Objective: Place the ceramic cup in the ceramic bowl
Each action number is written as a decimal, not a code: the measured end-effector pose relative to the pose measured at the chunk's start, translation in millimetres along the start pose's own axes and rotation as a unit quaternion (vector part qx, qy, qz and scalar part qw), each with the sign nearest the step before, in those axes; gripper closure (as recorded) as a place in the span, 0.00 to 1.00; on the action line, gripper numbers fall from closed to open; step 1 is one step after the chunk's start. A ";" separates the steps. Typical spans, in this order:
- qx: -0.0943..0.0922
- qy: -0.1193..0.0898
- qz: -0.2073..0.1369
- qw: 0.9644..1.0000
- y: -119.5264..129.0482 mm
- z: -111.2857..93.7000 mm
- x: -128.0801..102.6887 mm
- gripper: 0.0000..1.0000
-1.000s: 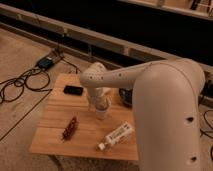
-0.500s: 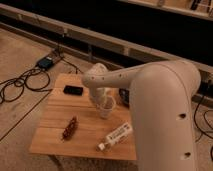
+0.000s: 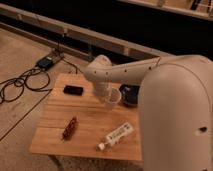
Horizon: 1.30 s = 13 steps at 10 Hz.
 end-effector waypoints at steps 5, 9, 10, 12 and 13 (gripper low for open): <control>0.043 -0.028 0.037 0.998 -57.1 -39.2 -16.4 1.00; 0.073 -0.029 0.075 0.994 -116.0 -46.0 -35.7 1.00; 0.078 -0.025 0.083 0.993 -130.9 -41.7 -42.6 1.00; 0.080 -0.018 0.087 0.993 -145.8 -28.5 -55.6 1.00; 0.078 -0.016 0.087 0.993 -149.7 -21.0 -62.6 1.00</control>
